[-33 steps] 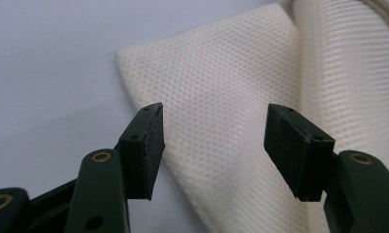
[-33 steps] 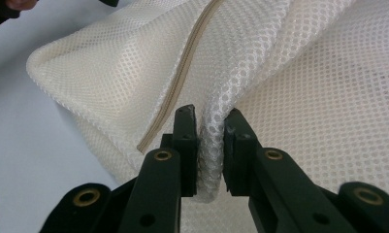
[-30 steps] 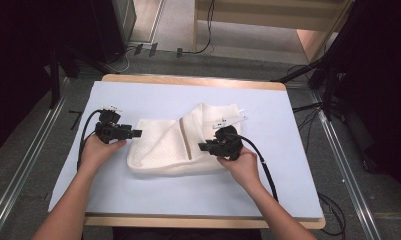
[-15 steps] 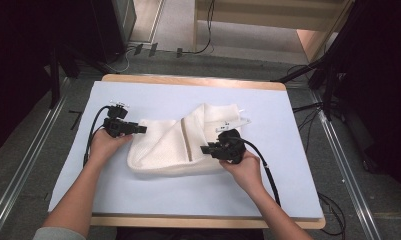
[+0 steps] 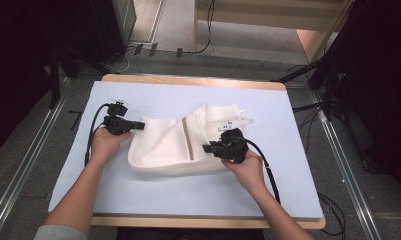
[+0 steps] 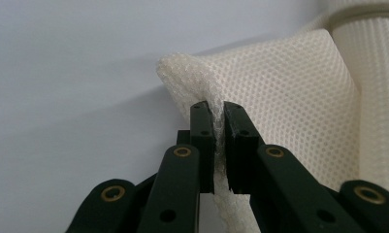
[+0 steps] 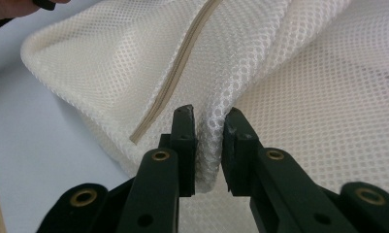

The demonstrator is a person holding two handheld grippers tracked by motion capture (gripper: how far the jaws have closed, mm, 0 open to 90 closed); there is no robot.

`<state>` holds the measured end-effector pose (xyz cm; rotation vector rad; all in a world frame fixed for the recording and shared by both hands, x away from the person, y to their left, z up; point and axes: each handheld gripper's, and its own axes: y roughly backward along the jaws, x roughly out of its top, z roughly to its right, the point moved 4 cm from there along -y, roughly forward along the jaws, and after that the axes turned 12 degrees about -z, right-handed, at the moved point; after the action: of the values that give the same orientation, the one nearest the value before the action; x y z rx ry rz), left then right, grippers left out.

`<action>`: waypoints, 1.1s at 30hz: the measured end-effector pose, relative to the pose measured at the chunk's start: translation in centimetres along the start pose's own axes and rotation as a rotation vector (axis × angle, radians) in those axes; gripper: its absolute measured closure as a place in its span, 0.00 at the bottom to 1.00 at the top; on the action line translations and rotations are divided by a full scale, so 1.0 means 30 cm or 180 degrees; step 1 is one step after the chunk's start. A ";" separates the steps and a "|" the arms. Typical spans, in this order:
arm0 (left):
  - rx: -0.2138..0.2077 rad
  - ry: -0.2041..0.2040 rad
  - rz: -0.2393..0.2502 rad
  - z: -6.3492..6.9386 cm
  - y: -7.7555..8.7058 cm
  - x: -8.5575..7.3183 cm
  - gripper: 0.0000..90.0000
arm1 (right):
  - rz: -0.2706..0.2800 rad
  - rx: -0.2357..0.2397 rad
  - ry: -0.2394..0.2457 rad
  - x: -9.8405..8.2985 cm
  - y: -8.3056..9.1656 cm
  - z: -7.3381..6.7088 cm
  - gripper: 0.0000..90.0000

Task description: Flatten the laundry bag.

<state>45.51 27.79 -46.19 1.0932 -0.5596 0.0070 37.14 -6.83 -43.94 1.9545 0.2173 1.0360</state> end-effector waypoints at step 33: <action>0.0070 0.0466 0.0405 -0.128 0.201 -0.111 0.64 | -0.0132 -0.0031 0.0082 -0.145 0.072 -0.070 0.93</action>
<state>42.63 34.74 -43.88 1.0675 -0.4974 0.2031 32.34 -9.01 -44.26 1.9210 0.2656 1.0339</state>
